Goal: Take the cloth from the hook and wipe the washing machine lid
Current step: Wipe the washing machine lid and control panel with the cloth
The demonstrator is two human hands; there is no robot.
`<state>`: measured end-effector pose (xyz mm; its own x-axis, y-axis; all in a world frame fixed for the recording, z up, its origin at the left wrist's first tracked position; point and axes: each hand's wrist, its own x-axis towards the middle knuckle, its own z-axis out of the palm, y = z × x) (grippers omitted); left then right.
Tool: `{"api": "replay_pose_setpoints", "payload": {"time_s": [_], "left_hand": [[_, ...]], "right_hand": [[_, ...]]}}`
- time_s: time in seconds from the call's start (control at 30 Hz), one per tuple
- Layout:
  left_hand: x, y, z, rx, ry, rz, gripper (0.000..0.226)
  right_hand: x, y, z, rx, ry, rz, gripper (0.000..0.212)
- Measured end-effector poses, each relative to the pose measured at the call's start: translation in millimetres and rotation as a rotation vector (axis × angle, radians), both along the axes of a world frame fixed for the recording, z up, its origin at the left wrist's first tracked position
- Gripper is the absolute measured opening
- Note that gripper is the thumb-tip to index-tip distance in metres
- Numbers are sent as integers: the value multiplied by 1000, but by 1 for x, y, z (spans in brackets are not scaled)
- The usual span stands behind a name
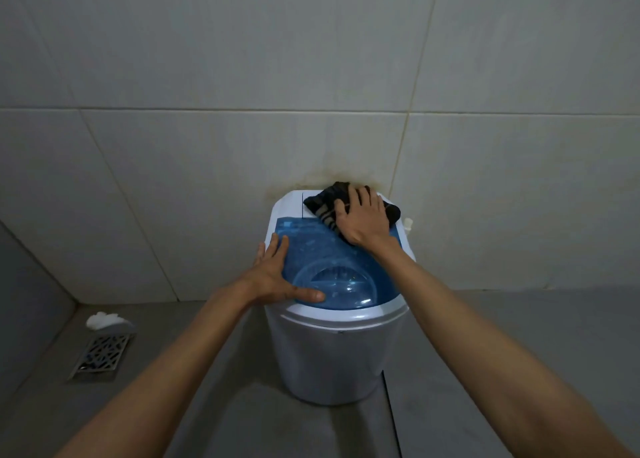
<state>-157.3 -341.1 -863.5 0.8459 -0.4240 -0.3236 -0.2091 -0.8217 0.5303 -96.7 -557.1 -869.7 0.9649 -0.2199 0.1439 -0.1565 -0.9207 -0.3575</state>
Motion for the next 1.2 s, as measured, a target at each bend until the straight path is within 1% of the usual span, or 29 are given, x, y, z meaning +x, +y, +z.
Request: {"api": "replay_pose_setpoints", "payload": {"time_s": [0.13,0.23,0.27,0.33,0.4,0.43,0.5,0.57,0.63,0.77,0.93,1.1,1.2], "left_hand": [[1,-1,1,24,0,1,137],[1,-2,2,25,8,-1,137],[1,-3,3,28,9,-1,136],[0,-3,4,36,14,10,136],[0,-2,4,46,14,14,137],[0,-1,3,45,14,15,137],[-1,-1,3,42,10,16,137],[-1,-1,5,45,14,18,136],[-2,-1,6,51,17,19,135],[-2,-1,8,61,11,16,135],[-2,-1,7,52,-4,9,134],[5,-1,4,44,-10,12,135],[4,-2,3,51,-10,9,135]], "right_hand": [[14,17,12,59,87,-173,66],[23,38,15,18,66,-252,67],[23,43,13,-4,30,-231,66],[20,44,6,-10,-63,-85,63],[15,31,5,12,-88,70,66],[11,22,5,17,-74,109,69],[0,9,3,5,-25,86,75],[-18,10,0,-19,22,-11,78],[-36,16,-4,-57,51,-42,79],[-57,9,-2,-96,86,109,77],[-27,-7,3,-109,102,64,70],[-4,-32,8,-97,90,106,69],[-5,-28,8,-52,78,40,68]]}}
